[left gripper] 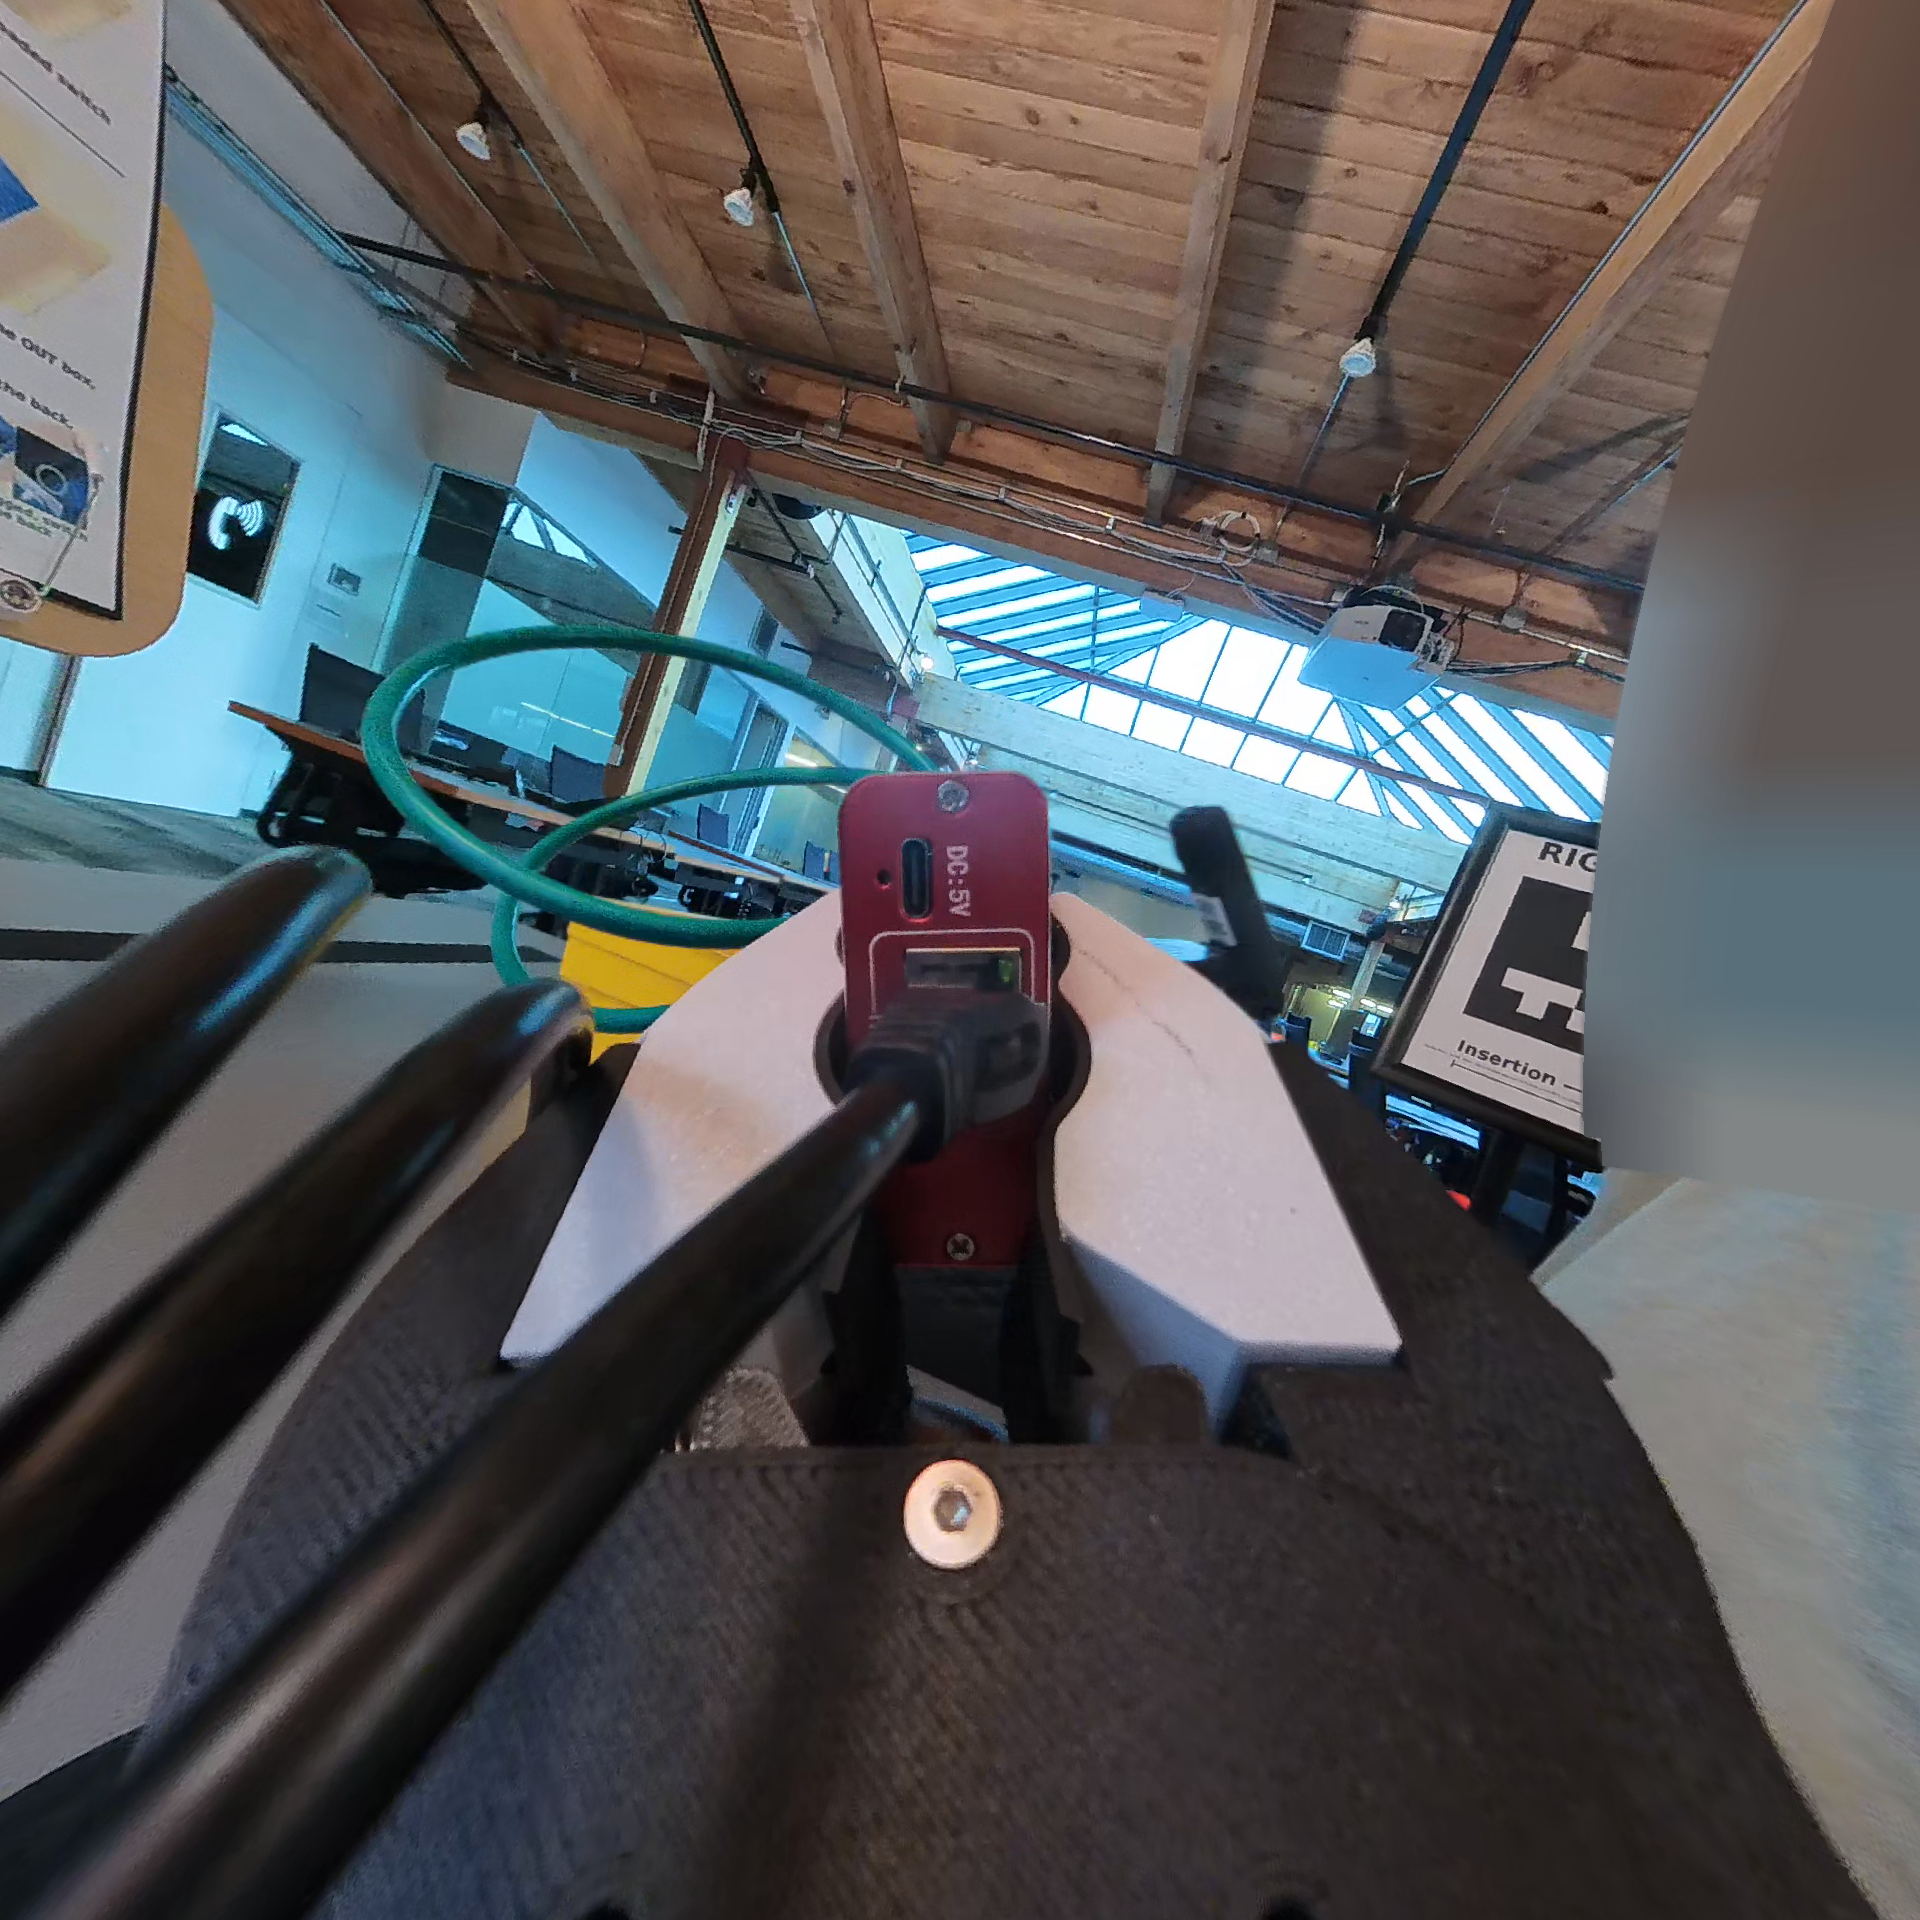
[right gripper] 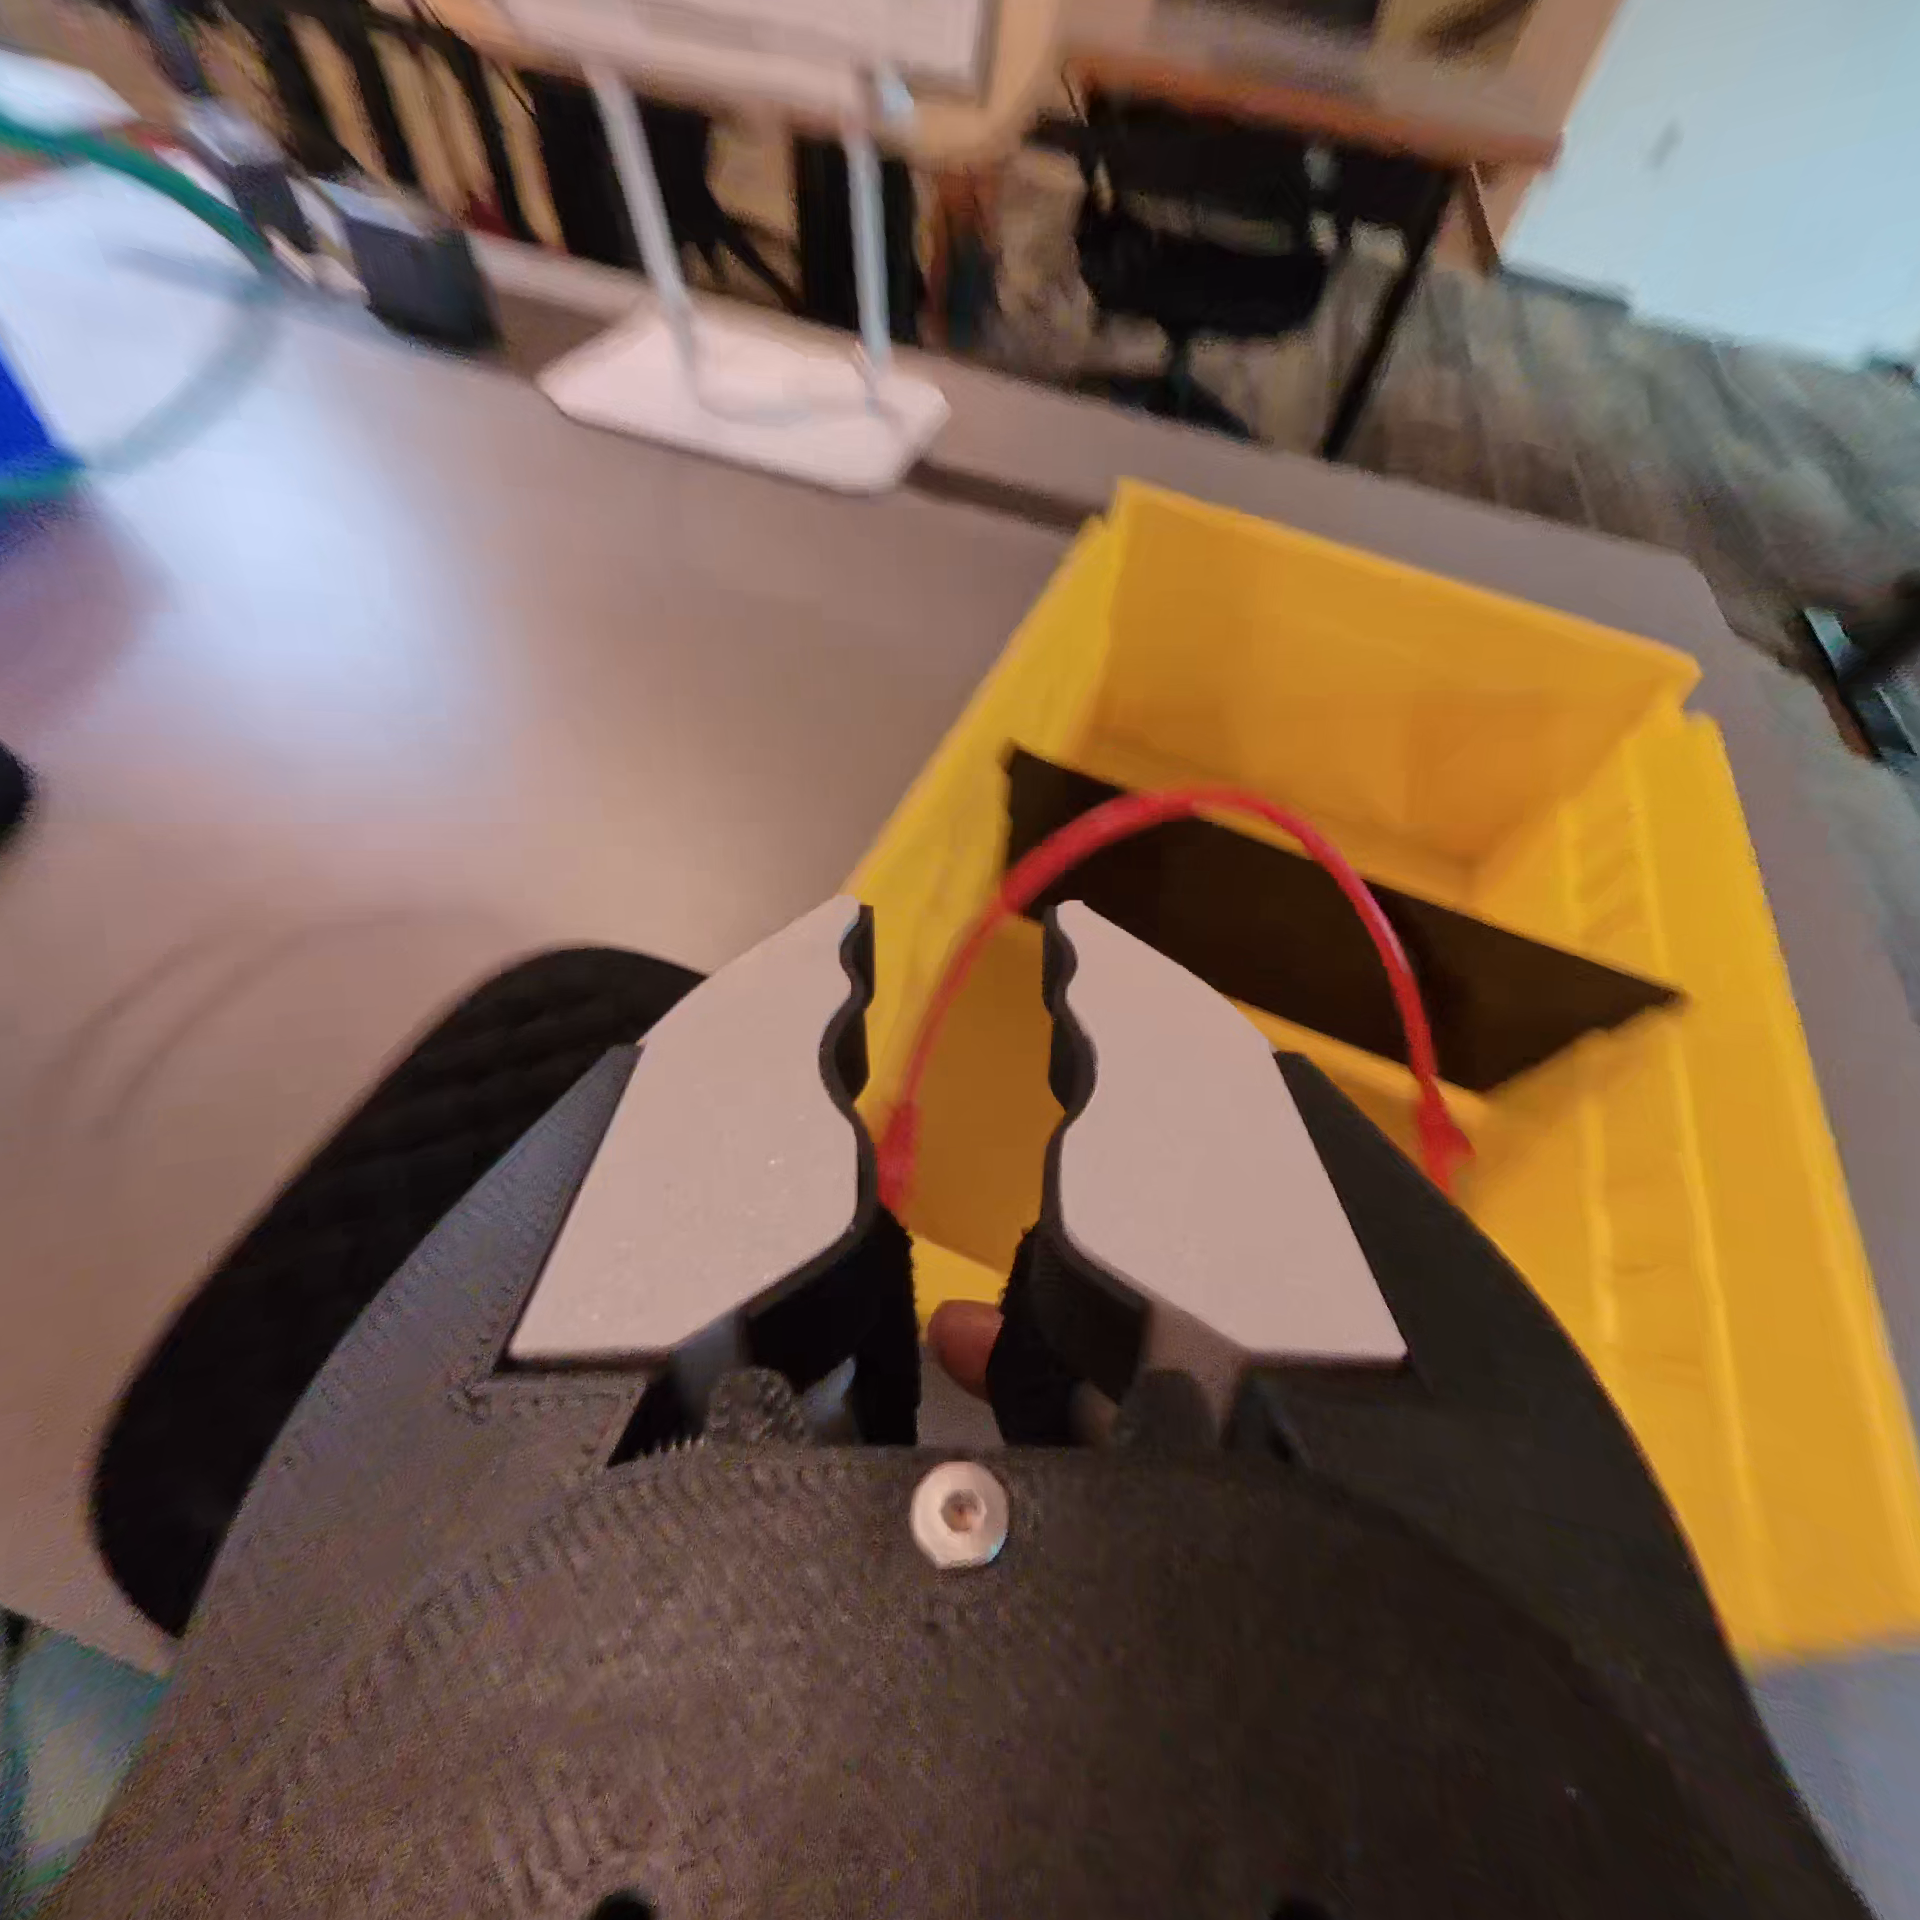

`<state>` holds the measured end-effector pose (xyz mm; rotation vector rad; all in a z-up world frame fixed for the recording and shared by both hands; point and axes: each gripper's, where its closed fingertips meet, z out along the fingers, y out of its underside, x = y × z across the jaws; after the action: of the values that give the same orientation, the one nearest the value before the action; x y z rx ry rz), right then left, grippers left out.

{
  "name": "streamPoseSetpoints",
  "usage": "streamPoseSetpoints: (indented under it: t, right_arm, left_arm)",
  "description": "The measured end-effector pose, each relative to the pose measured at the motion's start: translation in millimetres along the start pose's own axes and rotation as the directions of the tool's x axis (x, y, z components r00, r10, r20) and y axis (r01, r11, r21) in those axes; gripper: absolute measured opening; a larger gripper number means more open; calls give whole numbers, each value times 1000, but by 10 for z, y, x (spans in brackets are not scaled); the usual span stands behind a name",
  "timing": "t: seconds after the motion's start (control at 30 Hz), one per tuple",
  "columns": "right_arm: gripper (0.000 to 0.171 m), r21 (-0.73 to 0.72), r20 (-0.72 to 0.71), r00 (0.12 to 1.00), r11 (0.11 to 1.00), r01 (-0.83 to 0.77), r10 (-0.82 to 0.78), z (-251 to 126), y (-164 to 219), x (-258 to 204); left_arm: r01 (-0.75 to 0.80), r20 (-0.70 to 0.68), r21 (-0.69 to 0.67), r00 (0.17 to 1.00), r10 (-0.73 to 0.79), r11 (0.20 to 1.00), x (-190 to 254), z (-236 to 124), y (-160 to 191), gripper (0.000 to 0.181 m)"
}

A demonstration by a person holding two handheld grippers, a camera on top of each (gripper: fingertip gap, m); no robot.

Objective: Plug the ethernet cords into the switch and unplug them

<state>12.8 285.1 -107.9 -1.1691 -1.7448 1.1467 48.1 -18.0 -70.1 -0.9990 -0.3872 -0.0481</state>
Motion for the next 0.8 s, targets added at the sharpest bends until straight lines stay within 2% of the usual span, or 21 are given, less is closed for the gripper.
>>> streamPoseSetpoints:
  t: [0.07, 0.13, 0.2, 0.27, 0.4, 0.53, 0.6, 0.73, 0.8]
  right_arm:
    - [28, 187, 204, 979, 982, -39, 0, -61, -311, -408]
    - [28, 330, 485, 874, 930, -163, -19, -201, -627, -921]
    - [26, 335, 714, 699, 891, -306, -28, -311, -801, -1387]
    - [27, 230, 845, 536, 905, -359, -3, -252, -788, -1814]
    - [37, 92, 926, 374, 932, -350, 49, 89, -662, -2584]
    - [32, 102, 961, 274, 871, -481, 38, 168, -839, -2854]
    - [28, 119, 963, 268, 870, -478, 16, 185, -854, -2891]
    - [17, 200, 944, 326, 874, -444, -50, 192, -839, -2883]
    - [17, 200, 944, 325, 876, -438, -54, 186, -830, -2877]
  left_arm:
    - [-2, 9, -1, 1000, 2, 1000, -13, 2, 6, 30]
    - [-1, 12, 9, 1000, 1, 1000, -14, -2, -7, 30]
    - [-2, 11, 19, 1000, 2, 1000, -11, -7, -21, 29]
    - [-5, 8, 27, 1000, 5, 1000, -3, -8, -30, 29]
    - [-15, -22, 42, 1000, 16, 999, 61, -7, -41, 30]
    - [-24, -45, 38, 999, 25, 999, 115, -3, -29, 29]
    - [-28, -45, 27, 999, 29, 999, 118, 5, -11, 29]
    - [-36, -56, 8, 998, 36, 999, 145, 21, 26, 29]
    - [-43, -55, 3, 998, 43, 999, 149, 24, 36, 30]
